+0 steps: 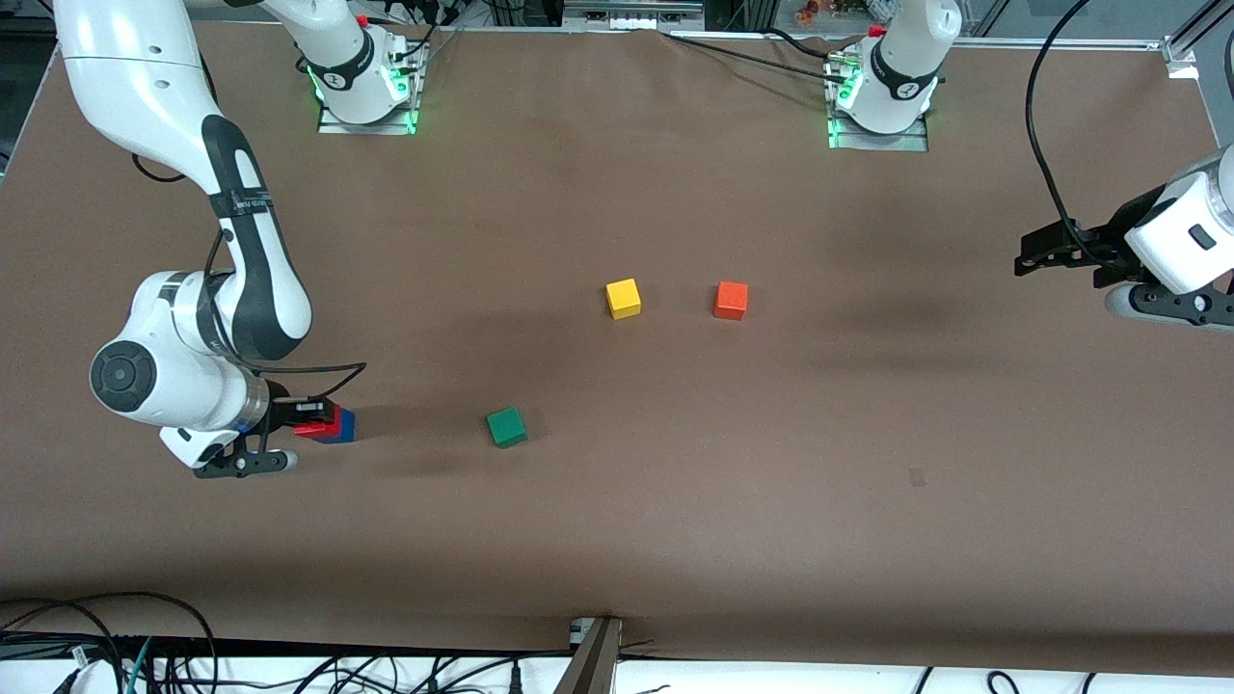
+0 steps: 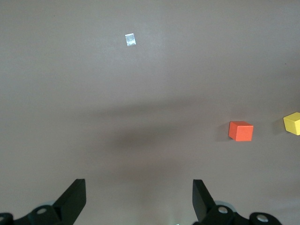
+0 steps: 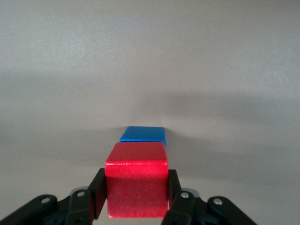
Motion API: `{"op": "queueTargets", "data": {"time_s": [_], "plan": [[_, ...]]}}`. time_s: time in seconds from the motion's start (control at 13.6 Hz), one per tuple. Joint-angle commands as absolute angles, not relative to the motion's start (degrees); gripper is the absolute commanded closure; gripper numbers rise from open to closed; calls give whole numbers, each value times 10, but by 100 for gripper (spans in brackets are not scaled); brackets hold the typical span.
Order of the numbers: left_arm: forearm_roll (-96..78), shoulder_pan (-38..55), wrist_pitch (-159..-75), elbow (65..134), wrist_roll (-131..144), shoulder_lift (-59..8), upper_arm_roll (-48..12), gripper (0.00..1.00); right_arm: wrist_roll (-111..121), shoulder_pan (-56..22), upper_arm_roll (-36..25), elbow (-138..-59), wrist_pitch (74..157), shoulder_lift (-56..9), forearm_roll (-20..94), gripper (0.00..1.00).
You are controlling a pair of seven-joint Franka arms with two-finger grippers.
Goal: Pass red block to right arm, stack on blue
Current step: 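Lower the red cube onto the blue cube with the right gripper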
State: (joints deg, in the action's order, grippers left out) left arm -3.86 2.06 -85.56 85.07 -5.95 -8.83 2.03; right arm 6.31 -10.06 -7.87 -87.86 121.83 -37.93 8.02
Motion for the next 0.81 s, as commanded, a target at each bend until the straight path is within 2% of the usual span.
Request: {"op": "queueTargets", "data": {"time_s": [0.0, 0.59, 0.73], "plan": [[-32, 25, -852, 832, -53, -97, 18, 0, 45, -100, -76, -861, 1208, -387, 75, 92], [-29, 26, -852, 829, -51, -98, 18, 0, 25, -100, -76, -861, 1210, -390, 76, 92], [-30, 27, -849, 809, -52, -111, 18, 0, 25, -100, -76, -861, 1210, -390, 76, 92]]}}
